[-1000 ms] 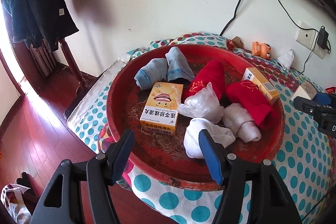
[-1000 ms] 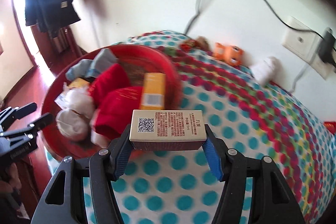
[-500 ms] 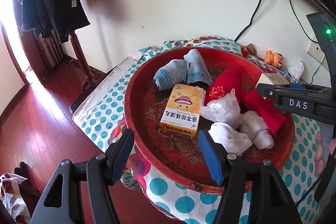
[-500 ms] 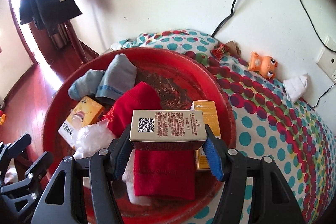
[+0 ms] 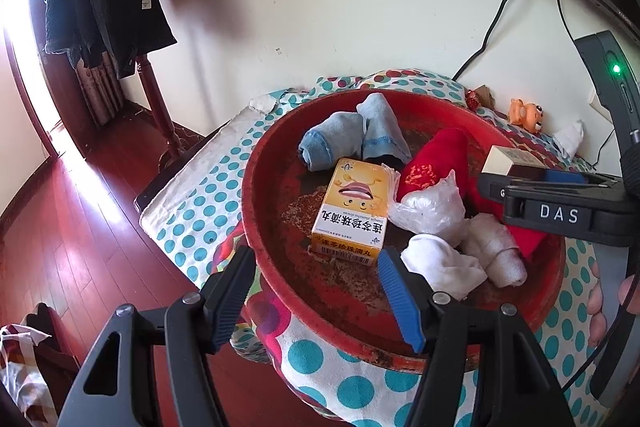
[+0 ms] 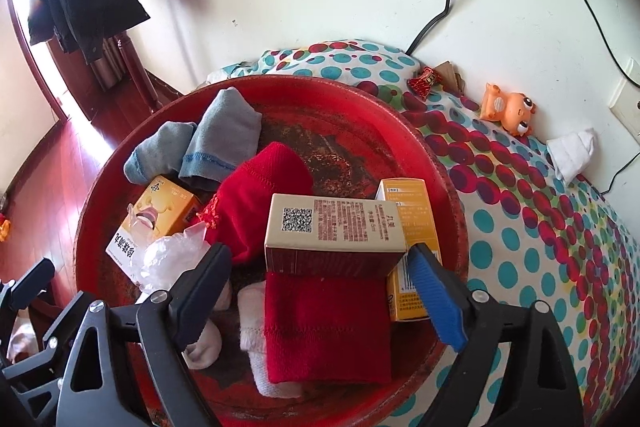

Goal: Organize objects
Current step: 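Carry the beige box with the right gripper into the tray and release, then withdraw the open right gripper from the tray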

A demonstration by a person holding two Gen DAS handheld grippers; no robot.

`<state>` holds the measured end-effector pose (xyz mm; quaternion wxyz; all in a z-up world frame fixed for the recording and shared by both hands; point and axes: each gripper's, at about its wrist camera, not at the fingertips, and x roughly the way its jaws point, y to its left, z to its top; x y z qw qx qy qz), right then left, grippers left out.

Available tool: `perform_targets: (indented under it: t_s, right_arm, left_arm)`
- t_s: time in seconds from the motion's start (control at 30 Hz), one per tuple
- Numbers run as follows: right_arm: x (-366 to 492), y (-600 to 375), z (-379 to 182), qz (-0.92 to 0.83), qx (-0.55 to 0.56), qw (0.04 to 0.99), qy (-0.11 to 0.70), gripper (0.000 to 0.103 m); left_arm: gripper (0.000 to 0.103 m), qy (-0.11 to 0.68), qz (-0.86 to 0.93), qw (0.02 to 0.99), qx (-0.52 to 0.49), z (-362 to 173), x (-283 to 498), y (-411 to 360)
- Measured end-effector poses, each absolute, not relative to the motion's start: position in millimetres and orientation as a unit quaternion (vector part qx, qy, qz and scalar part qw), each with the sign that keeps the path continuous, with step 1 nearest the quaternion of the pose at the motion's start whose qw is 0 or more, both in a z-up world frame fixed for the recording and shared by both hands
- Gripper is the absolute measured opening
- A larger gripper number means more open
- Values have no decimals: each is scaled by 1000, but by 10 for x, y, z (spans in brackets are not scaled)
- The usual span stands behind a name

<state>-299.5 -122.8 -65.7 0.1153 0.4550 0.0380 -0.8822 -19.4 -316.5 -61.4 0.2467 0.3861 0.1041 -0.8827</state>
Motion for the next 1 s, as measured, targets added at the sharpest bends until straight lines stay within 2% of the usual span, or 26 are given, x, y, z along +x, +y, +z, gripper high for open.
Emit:
perform_targets:
  t_s: [0.13,0.23,0.53,0.9,1.0]
  right_arm:
    - [-2858,-1210,-539,-883,453,112,50,99]
    - [-2598,-1391,-471,-882,456,98,65,102]
    - [-2016,-1381,-382,-874,473,87,65,103]
    - [-1863,-1276,-620,-862,495,86,61,103]
    - [-1387,-309,-539,-864,493,84,60,103]
  left_arm:
    - [66,100,-883,246,386,-603,-197,-3150]
    - [66,99,-884,246,385,-588,-197,-3137]
    - [66,91,-889,235,382,-552,-210,-3039]
    - [66,98,-898,217,370,-565,-189,-3026]
    - [66,98,-897,220,372,-565,-197,-3023]
